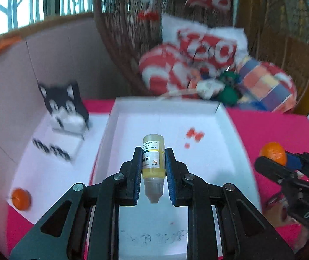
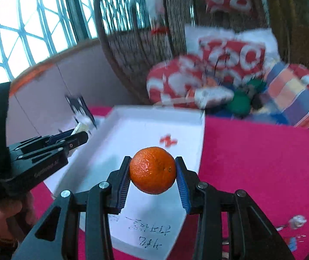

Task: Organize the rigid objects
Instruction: 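Carry the dropper bottle and mandarin over the white tray with both tools, then open both tools to drop the bottle and mandarin into the tray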

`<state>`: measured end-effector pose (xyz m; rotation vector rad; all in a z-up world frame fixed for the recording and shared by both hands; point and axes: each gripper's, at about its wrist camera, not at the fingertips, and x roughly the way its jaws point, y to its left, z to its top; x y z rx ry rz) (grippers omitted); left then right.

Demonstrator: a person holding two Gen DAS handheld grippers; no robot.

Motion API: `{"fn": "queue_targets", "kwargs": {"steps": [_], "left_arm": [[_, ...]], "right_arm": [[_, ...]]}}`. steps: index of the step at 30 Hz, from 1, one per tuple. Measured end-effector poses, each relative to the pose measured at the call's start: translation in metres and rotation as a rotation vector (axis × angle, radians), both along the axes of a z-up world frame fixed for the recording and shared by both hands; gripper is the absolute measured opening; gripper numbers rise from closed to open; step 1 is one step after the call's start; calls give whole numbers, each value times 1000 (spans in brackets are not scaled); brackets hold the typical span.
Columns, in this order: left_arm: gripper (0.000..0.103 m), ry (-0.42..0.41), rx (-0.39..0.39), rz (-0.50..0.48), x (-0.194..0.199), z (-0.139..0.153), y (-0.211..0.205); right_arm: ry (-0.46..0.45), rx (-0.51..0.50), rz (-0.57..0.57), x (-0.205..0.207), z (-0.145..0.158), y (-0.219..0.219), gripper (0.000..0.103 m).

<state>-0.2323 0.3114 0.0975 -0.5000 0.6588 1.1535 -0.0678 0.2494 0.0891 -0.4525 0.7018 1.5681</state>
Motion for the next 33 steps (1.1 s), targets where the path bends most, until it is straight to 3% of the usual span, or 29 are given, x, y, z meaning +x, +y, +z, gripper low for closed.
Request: {"fn": "queue_targets", "kwargs": {"steps": [6, 13, 15, 17, 18, 19, 23, 25, 29, 30, 33], "left_arm": [[20, 72, -70, 17, 4, -43, 11], [20, 83, -99, 40, 3, -62, 12], [31, 75, -100, 42, 1, -62, 12], [91, 43, -100, 42, -3, -59, 8], [100, 26, -94, 40, -7, -56, 6], [103, 1, -71, 39, -12, -50, 0], [103, -78, -5, 49, -34, -14, -27], [103, -147, 66, 43, -54, 17, -52], [103, -276, 243, 47, -97, 89, -112], [103, -298, 270, 50, -107, 102, -123], [103, -371, 364, 69, -144, 145, -160]], "right_arm": [[-73, -76, -1, -15, -34, 15, 40], [-163, -98, -18, -24, -50, 19, 40], [-153, -100, -31, -21, -51, 17, 41], [-136, -69, -34, -18, -46, 8, 56], [-130, -50, -32, -16, -42, 3, 78], [-123, -26, -34, -13, -36, -5, 93], [-35, 81, -42, 14, 4, -55, 93], [2, 174, -61, 37, 41, -96, 93], [17, 387, -155, 91, 118, -193, 95], [15, 425, -181, 103, 131, -213, 101], [-27, 559, -324, 145, 176, -287, 103]]}}
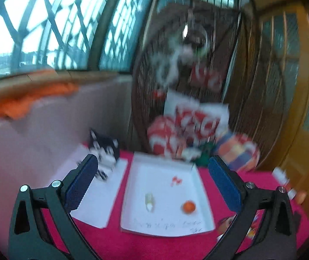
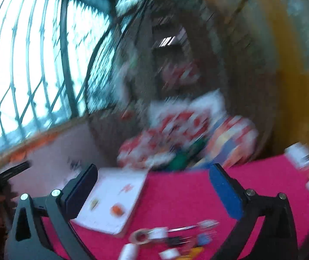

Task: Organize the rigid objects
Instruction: 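Open both tools to drop the bottle and mandarin into the tray, then grasp the white pill bottle with the left tool while the right tool grasps a yellow lighter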

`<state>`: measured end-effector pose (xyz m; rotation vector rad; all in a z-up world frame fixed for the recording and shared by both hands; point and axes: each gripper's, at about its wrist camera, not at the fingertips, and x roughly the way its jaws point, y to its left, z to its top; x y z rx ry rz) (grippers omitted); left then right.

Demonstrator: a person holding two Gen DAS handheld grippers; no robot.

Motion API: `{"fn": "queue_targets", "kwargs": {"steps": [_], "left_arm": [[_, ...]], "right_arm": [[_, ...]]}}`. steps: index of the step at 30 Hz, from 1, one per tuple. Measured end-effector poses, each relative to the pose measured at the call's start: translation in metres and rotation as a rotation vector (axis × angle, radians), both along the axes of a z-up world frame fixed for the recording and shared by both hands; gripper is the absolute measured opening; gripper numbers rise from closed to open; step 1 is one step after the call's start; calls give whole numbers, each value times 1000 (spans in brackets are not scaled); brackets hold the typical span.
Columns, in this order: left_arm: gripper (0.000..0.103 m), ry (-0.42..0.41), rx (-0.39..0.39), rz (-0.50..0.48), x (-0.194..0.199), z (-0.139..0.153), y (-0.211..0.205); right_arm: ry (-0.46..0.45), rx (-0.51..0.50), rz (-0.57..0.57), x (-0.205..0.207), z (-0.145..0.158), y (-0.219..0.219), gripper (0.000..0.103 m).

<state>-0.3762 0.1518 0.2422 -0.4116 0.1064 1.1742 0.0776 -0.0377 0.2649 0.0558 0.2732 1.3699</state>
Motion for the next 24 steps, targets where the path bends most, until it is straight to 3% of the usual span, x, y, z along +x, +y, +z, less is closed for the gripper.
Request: {"fn": "queue_targets", "kwargs": {"steps": [5, 8, 11, 16, 18, 19, 24], "left_arm": [[103, -58, 148, 89, -59, 51, -51], [103, -68, 186, 132, -76, 62, -61], [103, -76, 190, 146, -77, 61, -60], [103, -49, 181, 42, -36, 47, -53], [103, -23, 184, -18, -11, 39, -52], [103, -10, 163, -68, 9, 29, -46], [103, 3, 30, -291, 93, -21, -24]], "right_arm": [[9, 183, -280, 58, 45, -114, 103], [10, 256, -427, 74, 53, -154, 103], [12, 281, -501, 76, 49, -165, 103], [18, 277, -473, 69, 36, -151, 103], [12, 228, -427, 69, 27, -137, 103], [17, 210, -404, 72, 21, -145, 103], [119, 83, -238, 65, -16, -89, 103]]}}
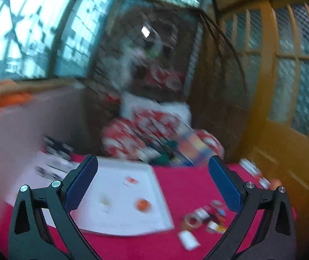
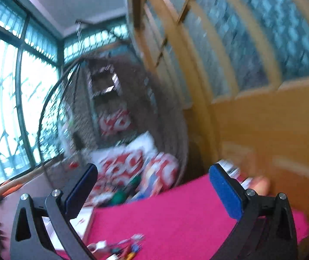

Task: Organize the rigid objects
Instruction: 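Grasp the white pill bottle with the left tool while the right tool grasps a yellow lighter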

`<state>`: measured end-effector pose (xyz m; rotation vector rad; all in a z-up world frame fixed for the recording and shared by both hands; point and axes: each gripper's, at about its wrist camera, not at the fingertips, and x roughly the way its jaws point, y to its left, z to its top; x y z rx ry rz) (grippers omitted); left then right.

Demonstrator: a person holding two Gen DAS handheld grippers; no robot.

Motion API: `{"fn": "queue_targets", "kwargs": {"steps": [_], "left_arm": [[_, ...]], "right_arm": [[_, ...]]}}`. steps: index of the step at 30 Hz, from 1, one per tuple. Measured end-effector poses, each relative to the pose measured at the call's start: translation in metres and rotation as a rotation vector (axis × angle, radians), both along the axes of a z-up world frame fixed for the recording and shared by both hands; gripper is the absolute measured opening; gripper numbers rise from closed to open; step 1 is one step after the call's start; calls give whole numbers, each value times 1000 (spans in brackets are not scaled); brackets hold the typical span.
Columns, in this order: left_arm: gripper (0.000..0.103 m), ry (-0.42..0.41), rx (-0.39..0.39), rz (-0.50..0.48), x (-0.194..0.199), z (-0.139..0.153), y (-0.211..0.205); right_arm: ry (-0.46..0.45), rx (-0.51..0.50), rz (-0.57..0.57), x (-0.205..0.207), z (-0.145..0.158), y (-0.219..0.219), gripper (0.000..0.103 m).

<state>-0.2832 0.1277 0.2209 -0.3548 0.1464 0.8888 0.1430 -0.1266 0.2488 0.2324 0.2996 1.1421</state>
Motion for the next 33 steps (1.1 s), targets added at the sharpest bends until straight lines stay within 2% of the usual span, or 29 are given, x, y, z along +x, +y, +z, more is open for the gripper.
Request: {"fn": "queue_targets", "kwargs": {"steps": [4, 6, 10, 12, 14, 17, 21, 22, 23, 25, 27, 28, 29, 30, 31, 32, 33], "left_arm": [[103, 120, -97, -112, 65, -51, 7], [103, 167, -172, -160, 88, -82, 5], [103, 284, -330, -222, 122, -146, -6], [103, 322, -354, -234, 131, -165, -15], [103, 359, -372, -239, 143, -177, -17], [103, 378, -421, -249, 157, -185, -10], [103, 418, -442, -272, 178, -195, -8], [100, 433, -435, -272, 182, -197, -8], [95, 445, -430, -271, 187, -199, -7], [92, 469, -429, -267, 195, -203, -6], [82, 478, -438, -261, 200, -210, -2], [77, 484, -421, -246, 200, -211, -3], [64, 491, -403, -239, 200, -212, -4], [58, 503, -383, -235, 200, -212, -5], [43, 511, -370, -236, 199, -213, -6], [36, 517, -359, -233, 197, -214, -6], [36, 511, -353, -240, 193, -214, -7]], "right_arm": [[69, -161, 105, -13, -50, 49, 103], [82, -329, 200, -18, -90, 83, 103], [-52, -613, 314, -45, -164, 118, 103], [-107, -718, 375, -56, -194, 128, 103], [-98, -742, 432, -58, -207, 131, 103], [-87, -736, 459, -59, -212, 133, 101], [-69, -770, 525, -55, -222, 144, 79], [-71, -788, 543, -56, -226, 148, 72], [-75, -802, 558, -57, -230, 152, 69], [-135, -817, 567, -63, -233, 152, 68], [-171, -833, 573, -67, -234, 156, 68], [-184, -838, 572, -68, -234, 158, 61], [-206, -844, 571, -70, -234, 155, 56], [-213, -843, 574, -70, -233, 155, 42], [-210, -841, 583, -70, -232, 152, 27], [-212, -843, 592, -71, -232, 149, 23], [-223, -845, 596, -73, -233, 148, 23]]}}
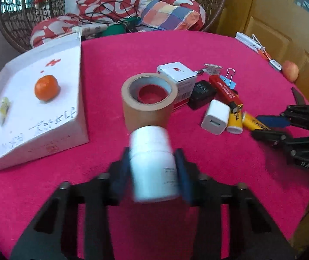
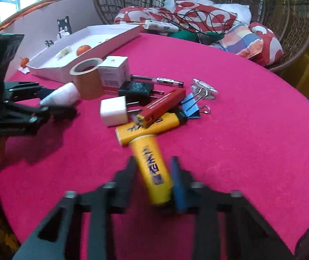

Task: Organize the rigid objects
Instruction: 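Grasp the white pill bottle with the left tool while the right tool grasps a yellow lighter, then carry the pill bottle and yellow lighter over the white tray with both tools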

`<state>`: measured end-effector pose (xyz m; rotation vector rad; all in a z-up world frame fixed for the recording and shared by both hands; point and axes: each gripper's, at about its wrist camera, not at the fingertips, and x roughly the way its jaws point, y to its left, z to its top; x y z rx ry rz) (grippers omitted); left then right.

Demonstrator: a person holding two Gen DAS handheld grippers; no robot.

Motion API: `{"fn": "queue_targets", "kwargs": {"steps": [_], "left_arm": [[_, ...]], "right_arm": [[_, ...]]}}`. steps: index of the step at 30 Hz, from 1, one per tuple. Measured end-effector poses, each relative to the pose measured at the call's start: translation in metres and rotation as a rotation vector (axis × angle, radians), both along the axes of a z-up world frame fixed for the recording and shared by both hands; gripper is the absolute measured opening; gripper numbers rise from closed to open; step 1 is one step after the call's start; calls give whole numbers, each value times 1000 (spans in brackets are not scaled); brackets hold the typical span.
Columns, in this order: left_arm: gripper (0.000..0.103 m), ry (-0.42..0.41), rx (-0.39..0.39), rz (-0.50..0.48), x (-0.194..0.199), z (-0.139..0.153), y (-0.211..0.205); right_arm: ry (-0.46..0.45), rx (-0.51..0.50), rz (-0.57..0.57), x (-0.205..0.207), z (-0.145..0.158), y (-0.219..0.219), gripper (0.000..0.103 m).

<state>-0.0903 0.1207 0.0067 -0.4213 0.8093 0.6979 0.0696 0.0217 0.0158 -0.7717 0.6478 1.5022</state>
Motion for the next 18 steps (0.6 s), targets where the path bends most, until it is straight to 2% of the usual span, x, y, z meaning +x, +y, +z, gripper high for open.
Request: {"fn": "queue_targets", "kwargs": {"steps": [4, 10, 18], "left_arm": [[36, -24, -2, -3, -11, 0, -3], [36, -49, -21, -2, -18, 4, -4], [36, -103, 88, -11, -24, 34, -18]], "right_arm": [[-16, 5, 14, -10, -1, -6, 23], [58, 48, -7, -14, 8, -10, 23], [194, 218, -96, -9, 48, -24, 23]]}}
